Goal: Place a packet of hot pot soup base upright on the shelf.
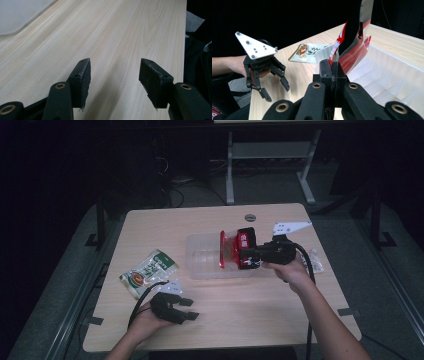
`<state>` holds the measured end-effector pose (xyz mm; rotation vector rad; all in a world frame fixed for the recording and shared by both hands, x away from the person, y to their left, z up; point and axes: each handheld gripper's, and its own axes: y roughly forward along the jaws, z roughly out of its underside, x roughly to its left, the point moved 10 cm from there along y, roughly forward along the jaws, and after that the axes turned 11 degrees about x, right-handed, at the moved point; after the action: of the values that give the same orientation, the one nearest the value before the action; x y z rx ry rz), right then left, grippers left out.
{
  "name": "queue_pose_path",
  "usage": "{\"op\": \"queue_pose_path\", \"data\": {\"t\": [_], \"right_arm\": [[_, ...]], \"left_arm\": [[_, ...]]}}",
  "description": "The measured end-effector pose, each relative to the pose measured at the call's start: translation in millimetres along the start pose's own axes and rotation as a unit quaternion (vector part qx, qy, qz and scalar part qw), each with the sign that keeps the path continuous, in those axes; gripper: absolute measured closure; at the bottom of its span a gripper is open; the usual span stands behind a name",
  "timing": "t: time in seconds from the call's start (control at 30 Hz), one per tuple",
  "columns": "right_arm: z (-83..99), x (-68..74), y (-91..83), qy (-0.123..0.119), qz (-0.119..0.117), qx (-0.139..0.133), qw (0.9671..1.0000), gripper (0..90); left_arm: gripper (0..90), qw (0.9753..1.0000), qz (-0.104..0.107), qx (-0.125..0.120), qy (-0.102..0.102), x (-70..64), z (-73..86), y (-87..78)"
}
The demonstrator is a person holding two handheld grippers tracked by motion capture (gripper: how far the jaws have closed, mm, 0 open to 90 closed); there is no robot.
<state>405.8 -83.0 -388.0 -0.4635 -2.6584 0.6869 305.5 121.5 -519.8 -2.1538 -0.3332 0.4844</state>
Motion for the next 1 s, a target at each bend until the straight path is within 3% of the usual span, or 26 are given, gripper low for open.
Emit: {"op": "queue_pose_path", "data": {"t": [0.37,1.0], "right_arm": [[-0.8,-18.0,7.6,0.009,0.02,0.004,0.9998,90.0],[9.8,-22.5,22.9,0.013,0.026,0.03,0.9991,89.9]], "left_arm": [[42.4,1.0,-0.001,0.002,0.001,0.9,-0.2,1.5],[41.2,1.0,-0.003,0.001,-0.004,0.2,0.9,1.4]]}}
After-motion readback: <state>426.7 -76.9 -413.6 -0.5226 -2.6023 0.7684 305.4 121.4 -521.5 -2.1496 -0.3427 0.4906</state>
